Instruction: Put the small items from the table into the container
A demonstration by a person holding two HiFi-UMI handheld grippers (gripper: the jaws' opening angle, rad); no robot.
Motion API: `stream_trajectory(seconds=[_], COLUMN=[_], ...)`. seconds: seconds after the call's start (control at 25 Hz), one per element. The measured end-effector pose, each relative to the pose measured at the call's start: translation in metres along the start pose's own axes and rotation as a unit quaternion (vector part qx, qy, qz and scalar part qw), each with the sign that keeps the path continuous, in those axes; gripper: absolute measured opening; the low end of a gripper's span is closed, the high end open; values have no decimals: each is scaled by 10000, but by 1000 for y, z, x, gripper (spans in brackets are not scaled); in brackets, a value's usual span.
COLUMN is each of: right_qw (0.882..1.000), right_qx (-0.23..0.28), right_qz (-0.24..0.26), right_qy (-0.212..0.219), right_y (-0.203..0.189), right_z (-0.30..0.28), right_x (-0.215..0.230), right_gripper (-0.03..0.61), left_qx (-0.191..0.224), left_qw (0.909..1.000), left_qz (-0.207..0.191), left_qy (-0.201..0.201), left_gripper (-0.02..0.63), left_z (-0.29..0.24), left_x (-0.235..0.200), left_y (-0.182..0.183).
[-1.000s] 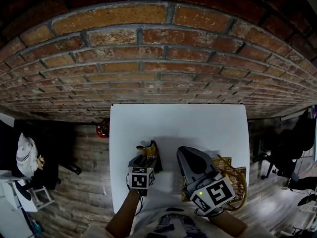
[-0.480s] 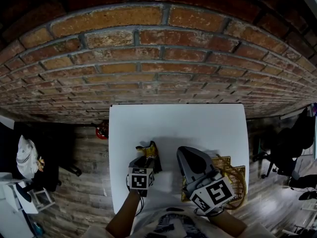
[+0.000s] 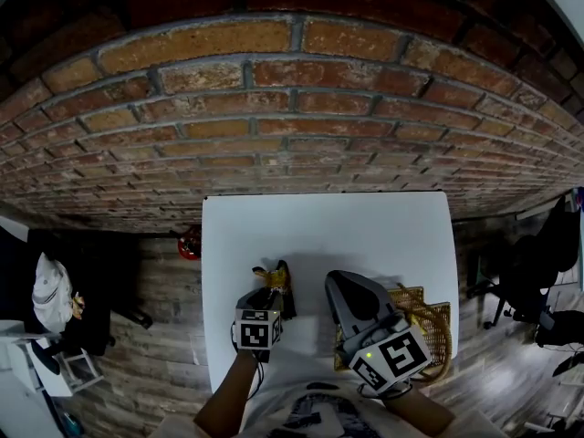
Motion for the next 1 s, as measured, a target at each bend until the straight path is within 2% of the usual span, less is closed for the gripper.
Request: stream_trajectory(seconds=[0.6,1.0], right_qw=[9994,9977], right_qx=[329,659], right_qz=[21,105], right_qy=[-109,-100], right_y=[7,12], right_z=[44,86], right_x=[-10,-30], right_gripper=[18,18], left_qx=[415,855], left_qw=[9991,9962], left_qz=[-17,-139], left_qy=[59,118], left_gripper=[144,140], left_z=[29,72], left_x=[13,29], left_y=[5,9])
Point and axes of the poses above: the fingertips, and each gripper's own axes: z backward along the fingers, x to its right, y out of its top, the point moved 2 cm from there along z, backward along the fingers, and after that the axes turned 9 degrees about -x, right-handed, at the moved point
